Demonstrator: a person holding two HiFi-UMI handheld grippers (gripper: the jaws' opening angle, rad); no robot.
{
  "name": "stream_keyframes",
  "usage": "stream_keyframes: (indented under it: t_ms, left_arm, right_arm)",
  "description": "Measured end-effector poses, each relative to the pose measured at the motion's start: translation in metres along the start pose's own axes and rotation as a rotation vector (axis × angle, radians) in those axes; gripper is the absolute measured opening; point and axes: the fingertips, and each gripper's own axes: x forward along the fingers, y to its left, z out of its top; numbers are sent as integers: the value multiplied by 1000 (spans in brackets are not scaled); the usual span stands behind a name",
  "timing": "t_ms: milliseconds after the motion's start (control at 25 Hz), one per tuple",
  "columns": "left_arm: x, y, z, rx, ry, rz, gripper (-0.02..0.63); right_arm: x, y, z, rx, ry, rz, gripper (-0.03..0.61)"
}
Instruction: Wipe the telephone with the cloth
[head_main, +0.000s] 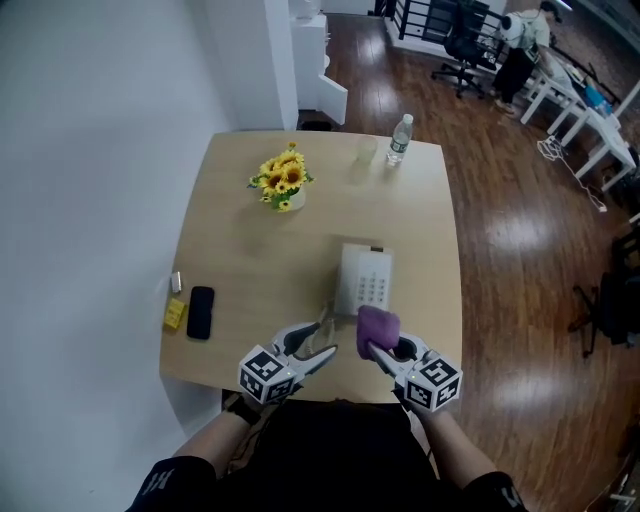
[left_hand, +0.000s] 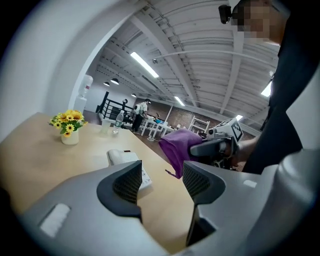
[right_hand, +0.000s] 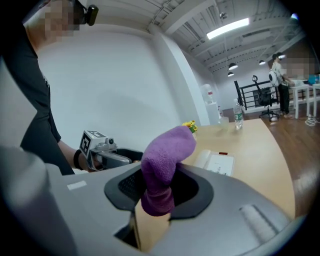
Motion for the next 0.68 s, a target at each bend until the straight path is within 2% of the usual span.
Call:
stream_keyframes:
  t_ms: [120,480,680]
  left_arm:
    - [-11,-4,-5,22,4,-28,245]
    - [-30,-29,12,35,-93,45,247]
    - [-31,-57,6,-62,-151,70,207]
  right_arm:
    - [-1,16,-10,24,7,11,130]
    - [-28,46,-24,-17,26,68,130]
    - [-66,51,-31,-28,16,63,130]
